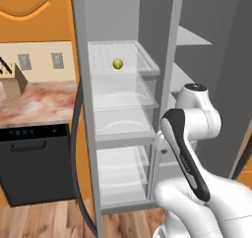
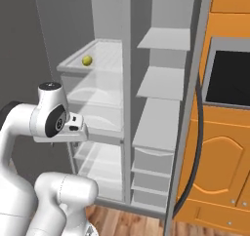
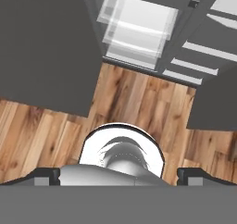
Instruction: Retrieve a lemon from the fridge and place it on the cutting board with the fish.
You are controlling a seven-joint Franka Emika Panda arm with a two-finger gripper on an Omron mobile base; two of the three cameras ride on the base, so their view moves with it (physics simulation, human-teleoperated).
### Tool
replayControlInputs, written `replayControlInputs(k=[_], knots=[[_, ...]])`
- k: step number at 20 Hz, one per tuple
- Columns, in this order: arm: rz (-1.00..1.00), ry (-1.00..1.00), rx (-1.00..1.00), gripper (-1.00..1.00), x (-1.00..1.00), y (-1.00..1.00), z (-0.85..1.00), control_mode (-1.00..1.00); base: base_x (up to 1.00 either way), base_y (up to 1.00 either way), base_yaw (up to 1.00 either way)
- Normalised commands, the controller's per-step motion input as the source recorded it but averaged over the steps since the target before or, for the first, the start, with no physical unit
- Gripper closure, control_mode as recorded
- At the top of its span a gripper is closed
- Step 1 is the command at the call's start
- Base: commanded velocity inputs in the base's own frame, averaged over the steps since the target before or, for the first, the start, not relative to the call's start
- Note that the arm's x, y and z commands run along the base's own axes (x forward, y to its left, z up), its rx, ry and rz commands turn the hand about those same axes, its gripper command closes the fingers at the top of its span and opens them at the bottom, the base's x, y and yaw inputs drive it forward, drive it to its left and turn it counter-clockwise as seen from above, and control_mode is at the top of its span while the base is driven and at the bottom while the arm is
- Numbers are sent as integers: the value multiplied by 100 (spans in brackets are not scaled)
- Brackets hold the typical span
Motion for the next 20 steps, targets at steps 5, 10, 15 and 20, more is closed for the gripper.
replayControlInputs(k=[5,10,15,20], knots=[[0,0,0,-100,0,0,0,100,55,0,0],[0,0,0,-100,0,0,0,100,47,1,0],[0,0,0,-100,0,0,0,100,58,6,0],[0,0,0,-100,0,0,0,100,46,15,0]])
